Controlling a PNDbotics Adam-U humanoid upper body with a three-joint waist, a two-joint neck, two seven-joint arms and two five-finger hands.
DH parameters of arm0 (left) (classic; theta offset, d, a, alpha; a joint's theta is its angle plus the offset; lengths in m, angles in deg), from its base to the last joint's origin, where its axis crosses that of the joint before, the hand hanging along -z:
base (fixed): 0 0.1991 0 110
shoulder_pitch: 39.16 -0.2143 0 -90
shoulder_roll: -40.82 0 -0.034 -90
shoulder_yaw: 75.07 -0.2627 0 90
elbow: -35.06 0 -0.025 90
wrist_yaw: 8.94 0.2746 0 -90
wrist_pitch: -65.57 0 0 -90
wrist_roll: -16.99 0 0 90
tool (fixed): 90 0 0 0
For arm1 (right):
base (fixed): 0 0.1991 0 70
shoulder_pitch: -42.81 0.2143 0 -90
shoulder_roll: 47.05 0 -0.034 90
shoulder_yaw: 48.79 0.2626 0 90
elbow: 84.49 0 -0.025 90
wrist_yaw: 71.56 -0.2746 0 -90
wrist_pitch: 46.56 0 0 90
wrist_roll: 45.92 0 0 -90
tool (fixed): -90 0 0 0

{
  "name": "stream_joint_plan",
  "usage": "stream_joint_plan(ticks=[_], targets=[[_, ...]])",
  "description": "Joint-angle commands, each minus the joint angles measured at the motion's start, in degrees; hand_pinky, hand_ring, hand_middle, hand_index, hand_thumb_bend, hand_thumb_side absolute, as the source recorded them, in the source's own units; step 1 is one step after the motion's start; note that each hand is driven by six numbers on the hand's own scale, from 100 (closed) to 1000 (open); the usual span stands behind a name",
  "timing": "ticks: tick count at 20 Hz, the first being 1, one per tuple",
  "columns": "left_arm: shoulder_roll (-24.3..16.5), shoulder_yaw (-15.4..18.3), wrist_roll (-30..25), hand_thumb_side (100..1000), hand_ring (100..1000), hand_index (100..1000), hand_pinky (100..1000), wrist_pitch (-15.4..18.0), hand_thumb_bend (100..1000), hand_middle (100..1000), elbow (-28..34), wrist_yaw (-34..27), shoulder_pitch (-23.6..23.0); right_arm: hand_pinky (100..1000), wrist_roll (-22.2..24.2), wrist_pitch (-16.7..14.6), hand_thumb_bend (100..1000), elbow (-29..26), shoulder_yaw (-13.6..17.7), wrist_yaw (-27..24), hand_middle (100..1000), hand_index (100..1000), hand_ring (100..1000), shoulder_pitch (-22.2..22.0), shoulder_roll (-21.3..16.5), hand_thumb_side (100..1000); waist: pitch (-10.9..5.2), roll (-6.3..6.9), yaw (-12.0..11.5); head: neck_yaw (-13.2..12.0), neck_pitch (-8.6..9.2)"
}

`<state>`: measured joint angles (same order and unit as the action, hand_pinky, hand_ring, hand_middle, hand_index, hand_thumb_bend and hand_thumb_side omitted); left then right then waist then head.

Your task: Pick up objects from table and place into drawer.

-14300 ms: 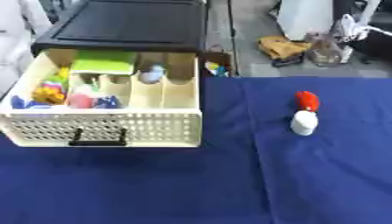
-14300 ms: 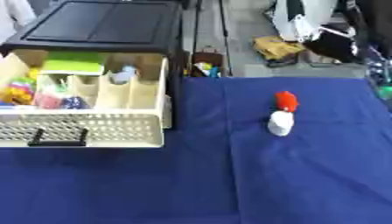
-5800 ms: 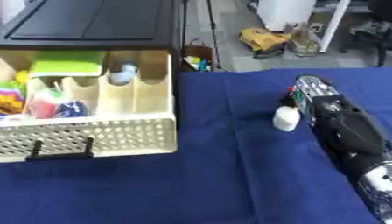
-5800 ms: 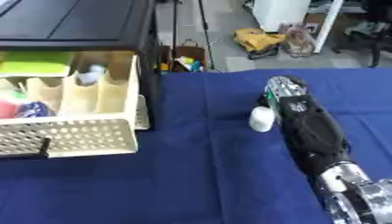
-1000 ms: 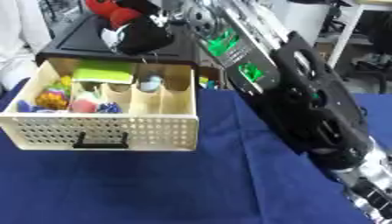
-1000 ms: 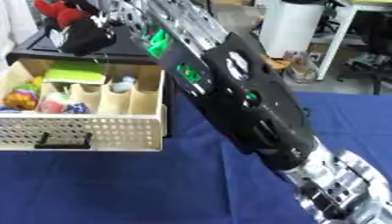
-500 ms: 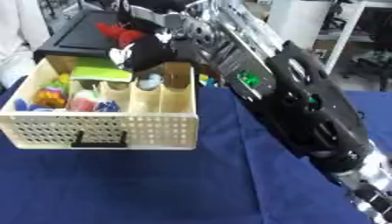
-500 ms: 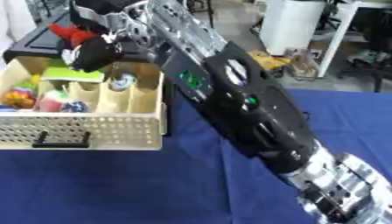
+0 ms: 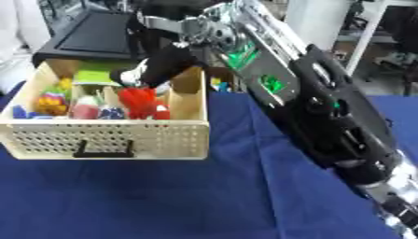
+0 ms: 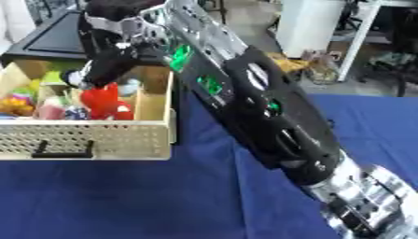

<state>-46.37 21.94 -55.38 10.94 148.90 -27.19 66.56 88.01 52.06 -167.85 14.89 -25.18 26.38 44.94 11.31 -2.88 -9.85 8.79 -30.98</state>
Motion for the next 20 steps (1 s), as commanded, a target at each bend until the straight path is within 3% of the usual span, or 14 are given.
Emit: stream_joint_plan(ticks=[1, 15, 16, 20], targets=[[-1.01, 0.24, 0.0, 1000, 546, 820, 419, -0.02, 528, 645, 0.75, 0.28, 0.78, 407, 0.55, -0.16, 434, -0.6, 1.32, -0.54, 567, 737, 690, 1.01, -1.37, 697, -0.73, 0.58, 0.09, -0.08, 0.3], [-1.05, 0.33, 0.21, 1000, 545, 820, 420, 0.17, 529, 645, 0.75, 0.51, 0.64, 383, -3.8, 1.96, 446, -3.65, 3.89, -0.8, 555, 724, 660, 0.35, -2.68, 710, -0.73, 0.71, 0.26, -0.18, 0.55], [-0.94, 0.45, 0.28, 1000, 545, 820, 419, 0.21, 530, 646, 0.75, 0.56, 0.47, 352, -4.11, 2.3, 424, -4.11, 4.26, -0.62, 532, 707, 606, 0.72, -3.06, 849, -0.75, 1.07, 0.62, -0.61, 0.35], [-0.45, 1.15, 0.81, 1000, 548, 822, 420, 0.68, 533, 647, 0.75, 1.1, -0.18, 373, -7.02, 5.23, 367, -8.8, 8.89, -0.01, 562, 717, 605, 1.95, -6.06, 912, -0.56, 2.41, 2.35, -2.76, -0.28]])
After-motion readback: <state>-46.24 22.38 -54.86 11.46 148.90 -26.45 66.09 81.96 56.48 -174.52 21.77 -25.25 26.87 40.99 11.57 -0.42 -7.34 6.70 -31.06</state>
